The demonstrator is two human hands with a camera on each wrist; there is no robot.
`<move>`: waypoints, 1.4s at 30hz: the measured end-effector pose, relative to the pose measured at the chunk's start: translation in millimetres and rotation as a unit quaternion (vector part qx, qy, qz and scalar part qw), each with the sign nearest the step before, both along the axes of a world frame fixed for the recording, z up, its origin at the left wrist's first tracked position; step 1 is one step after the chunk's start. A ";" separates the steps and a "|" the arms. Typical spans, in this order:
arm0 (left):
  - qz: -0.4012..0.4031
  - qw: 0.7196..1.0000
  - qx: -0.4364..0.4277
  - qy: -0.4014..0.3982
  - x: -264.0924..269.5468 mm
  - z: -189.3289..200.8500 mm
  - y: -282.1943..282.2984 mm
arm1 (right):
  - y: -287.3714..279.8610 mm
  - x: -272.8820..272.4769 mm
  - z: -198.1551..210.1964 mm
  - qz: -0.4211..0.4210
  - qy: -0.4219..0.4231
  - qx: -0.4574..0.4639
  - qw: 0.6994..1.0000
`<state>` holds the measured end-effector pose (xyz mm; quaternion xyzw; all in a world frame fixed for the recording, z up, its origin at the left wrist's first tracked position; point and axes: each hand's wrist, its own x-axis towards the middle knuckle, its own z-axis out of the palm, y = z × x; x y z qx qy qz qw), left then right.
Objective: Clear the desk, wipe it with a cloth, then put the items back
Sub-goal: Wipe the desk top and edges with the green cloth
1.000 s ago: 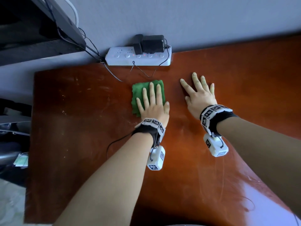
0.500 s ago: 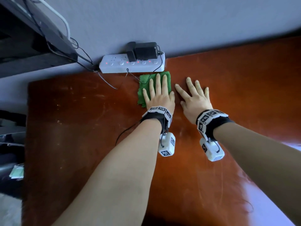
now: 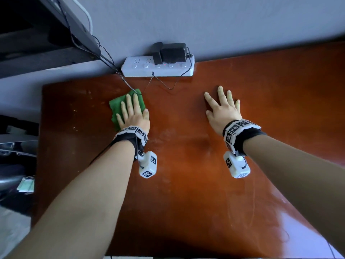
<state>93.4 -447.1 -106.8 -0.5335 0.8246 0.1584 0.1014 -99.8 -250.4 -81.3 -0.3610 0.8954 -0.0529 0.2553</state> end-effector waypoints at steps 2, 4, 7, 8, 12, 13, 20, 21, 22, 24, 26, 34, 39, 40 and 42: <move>0.015 1.000 0.002 0.000 3.5 1.8 15.2 | 1.1 7.4 -1.2 0.000 0.001 -0.003 1.000; 0.017 1.000 0.002 -0.008 1.7 2.9 43.7 | 2.9 18.8 -2.9 0.005 0.004 -0.007 1.000; -0.045 0.999 0.003 -0.020 -2.3 2.0 96.4 | 4.7 40.5 -5.8 0.029 0.014 -0.019 0.999; -0.075 0.997 0.005 -0.022 -2.3 1.1 115.0 | 4.9 47.9 -7.1 0.039 0.015 -0.019 0.999; -0.183 0.982 0.035 -0.011 15.0 2.7 173.8 | 7.7 63.9 -12.2 0.066 0.018 -0.018 0.998; -0.208 0.977 0.040 -0.008 26.1 2.2 179.7 | 9.1 63.7 -13.4 0.069 0.023 -0.020 0.997; -0.099 0.995 0.010 -0.028 100.1 2.1 94.3 | 13.7 58.7 -11.3 0.075 0.021 -0.011 0.997; -0.065 0.997 0.004 -0.029 112.1 3.2 72.5 | 14.6 59.1 -10.3 0.074 0.019 -0.006 0.997; -0.038 0.999 0.003 -0.027 124.3 4.0 52.5 | 16.0 60.7 -9.5 0.070 0.015 -0.002 0.997; -0.006 1.000 0.016 -0.024 141.1 5.5 25.8 | 20.8 69.2 -8.6 0.061 0.017 0.007 0.998; 0.008 1.000 0.016 -0.022 143.7 5.0 23.5 | 28.9 86.1 -8.5 0.055 0.030 0.015 0.998; -0.276 0.961 0.021 0.007 145.0 3.9 162.8 | 53.5 162.2 -12.1 -0.006 0.031 -0.001 0.999; -0.417 0.909 0.012 0.007 192.3 2.6 145.8 | 89.2 191.7 -10.9 -0.044 0.011 -0.006 0.999; -0.404 0.915 0.005 0.000 198.5 2.2 123.8 | 99.0 198.2 -10.7 -0.054 0.010 -0.006 0.998; -0.334 0.943 -0.004 -0.012 207.4 5.6 73.1 | 118.0 211.7 -10.4 -0.076 0.009 -0.004 0.997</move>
